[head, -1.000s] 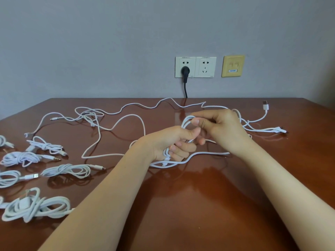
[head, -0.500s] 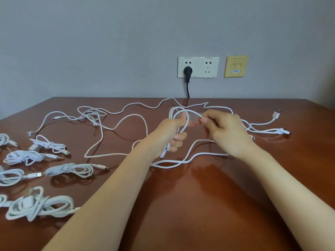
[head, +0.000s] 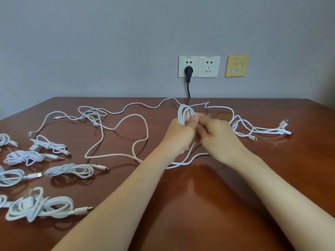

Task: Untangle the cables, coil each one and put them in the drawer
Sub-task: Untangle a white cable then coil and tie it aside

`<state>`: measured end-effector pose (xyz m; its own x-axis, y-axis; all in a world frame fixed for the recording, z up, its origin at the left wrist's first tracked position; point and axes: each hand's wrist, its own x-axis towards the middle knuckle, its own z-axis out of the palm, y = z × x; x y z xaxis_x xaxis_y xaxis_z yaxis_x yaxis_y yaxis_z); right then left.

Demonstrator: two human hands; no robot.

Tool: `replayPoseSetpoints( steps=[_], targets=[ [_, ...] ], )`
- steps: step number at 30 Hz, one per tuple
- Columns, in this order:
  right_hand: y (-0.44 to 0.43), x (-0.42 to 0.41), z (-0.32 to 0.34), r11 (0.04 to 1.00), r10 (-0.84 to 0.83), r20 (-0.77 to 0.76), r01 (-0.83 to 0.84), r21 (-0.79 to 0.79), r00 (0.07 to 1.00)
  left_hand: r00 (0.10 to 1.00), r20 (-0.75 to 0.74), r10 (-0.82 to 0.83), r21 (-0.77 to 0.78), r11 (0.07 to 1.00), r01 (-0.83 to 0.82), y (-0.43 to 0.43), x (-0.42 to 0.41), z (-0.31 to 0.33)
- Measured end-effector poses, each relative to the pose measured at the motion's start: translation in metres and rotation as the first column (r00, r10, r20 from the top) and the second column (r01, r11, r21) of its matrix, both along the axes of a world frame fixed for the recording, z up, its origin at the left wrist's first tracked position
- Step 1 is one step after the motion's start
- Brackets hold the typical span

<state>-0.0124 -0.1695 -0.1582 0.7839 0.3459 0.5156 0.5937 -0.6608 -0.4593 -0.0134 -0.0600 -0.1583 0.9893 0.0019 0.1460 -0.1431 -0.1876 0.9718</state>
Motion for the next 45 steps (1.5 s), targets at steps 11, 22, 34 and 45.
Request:
replayPoseSetpoints(
  steps=[11,22,34,45],
  targets=[
    [-0.007,-0.001,-0.003,0.972,-0.163,0.089,0.175,-0.156,0.983,0.993,0.042,0.110,-0.070,0.992,-0.107,0.006,0.004,0.003],
    [-0.003,-0.002,0.001,0.997,-0.037,-0.033,0.039,0.066,0.999,1.000,0.025,-0.011,-0.124,0.992,0.014,0.001,0.004,-0.003],
    [-0.008,0.000,0.000,0.967,-0.057,-0.144,0.018,-0.254,0.988,0.999,0.036,-0.017,0.065,0.998,0.015,0.001,0.001,-0.004],
    [-0.012,0.001,0.015,0.950,-0.132,-0.085,0.151,0.275,0.988,0.995,-0.064,-0.076,0.140,0.987,0.085,0.004,0.002,-0.007]
  ],
)
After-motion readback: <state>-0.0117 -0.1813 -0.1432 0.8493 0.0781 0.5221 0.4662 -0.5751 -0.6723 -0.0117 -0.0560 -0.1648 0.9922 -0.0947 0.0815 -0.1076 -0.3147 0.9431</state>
